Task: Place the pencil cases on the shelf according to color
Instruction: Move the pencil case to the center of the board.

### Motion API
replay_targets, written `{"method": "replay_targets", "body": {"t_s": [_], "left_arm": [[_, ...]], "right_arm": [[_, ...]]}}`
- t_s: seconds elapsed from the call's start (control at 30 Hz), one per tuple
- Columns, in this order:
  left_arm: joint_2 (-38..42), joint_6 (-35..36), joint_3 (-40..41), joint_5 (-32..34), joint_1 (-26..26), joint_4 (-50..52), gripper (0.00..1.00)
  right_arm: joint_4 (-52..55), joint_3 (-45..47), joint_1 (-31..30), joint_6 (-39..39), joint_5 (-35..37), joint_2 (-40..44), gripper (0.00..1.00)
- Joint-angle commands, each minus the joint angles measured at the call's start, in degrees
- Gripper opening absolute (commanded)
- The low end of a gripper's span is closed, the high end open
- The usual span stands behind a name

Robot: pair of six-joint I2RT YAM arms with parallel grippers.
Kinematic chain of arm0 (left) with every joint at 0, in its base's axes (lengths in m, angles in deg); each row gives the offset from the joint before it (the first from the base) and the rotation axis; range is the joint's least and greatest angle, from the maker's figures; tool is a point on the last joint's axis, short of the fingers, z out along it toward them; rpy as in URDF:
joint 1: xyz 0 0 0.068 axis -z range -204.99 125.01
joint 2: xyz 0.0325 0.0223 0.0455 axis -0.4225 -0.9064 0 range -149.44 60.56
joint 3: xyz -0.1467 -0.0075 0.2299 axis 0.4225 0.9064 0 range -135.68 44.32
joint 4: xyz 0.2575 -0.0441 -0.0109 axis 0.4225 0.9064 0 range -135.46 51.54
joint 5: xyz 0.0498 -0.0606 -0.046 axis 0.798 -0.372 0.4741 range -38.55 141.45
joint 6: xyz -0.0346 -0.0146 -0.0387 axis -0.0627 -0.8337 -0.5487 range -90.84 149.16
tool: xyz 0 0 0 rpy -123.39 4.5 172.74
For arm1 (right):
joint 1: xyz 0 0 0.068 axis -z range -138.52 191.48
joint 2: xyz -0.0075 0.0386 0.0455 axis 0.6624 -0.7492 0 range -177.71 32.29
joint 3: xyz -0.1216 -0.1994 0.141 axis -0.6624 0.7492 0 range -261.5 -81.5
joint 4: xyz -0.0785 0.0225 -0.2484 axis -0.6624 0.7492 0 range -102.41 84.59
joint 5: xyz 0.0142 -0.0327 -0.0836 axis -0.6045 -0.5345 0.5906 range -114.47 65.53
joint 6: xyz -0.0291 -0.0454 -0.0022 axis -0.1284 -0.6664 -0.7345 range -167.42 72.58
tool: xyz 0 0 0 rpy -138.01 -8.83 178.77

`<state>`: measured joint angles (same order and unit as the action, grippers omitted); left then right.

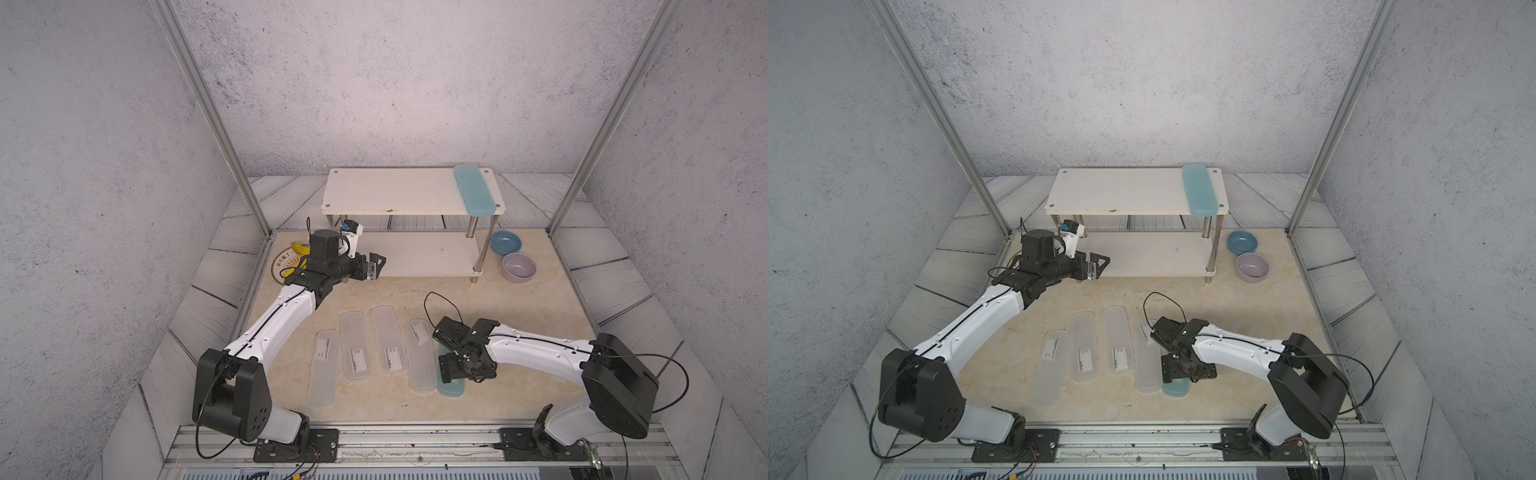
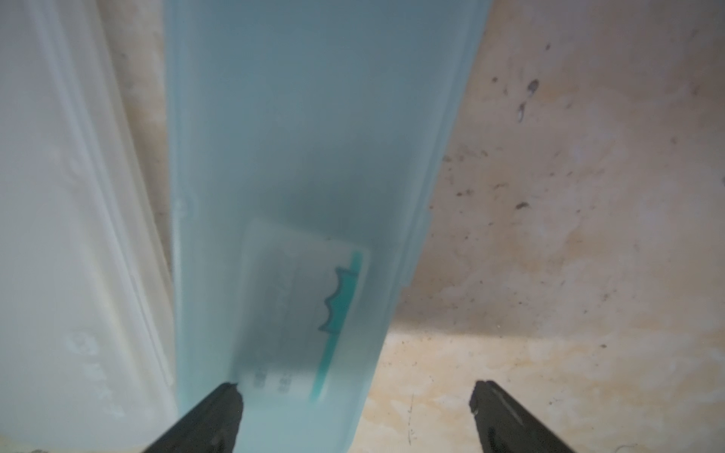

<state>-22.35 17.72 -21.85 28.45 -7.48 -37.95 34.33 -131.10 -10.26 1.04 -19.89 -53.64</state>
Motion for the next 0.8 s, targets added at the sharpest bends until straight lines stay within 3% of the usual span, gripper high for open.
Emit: {"method": "replay_targets", "body": {"t_s": [0.0,0.23,0.47,0.77], "left_arm": [[-0.1,0.2,-1.0,-0.6,0.1,-0.1,0.99],[-0.1,0.0,-1.0,-0.9,0.1,-0.3,0.99],[0.4,-0.2,-0.7,-1.2,0.2,-0.5,0.99],[0.1,-0.8,-0.9,-2.3,0.1,-0.6,0.99]], "right_arm": [[2.8,0.9,-0.3,1.1,3.3,1.0,0.97],[-5.6,2.9,-0.3,-2.0,-2.3,8.4,0.97],[-3.3,-2.1,-0.3,-3.2,0.0,0.1,0.96],[-4.6,-2.0,-0.3,-2.6,0.9,-1.8,0.96]]}}
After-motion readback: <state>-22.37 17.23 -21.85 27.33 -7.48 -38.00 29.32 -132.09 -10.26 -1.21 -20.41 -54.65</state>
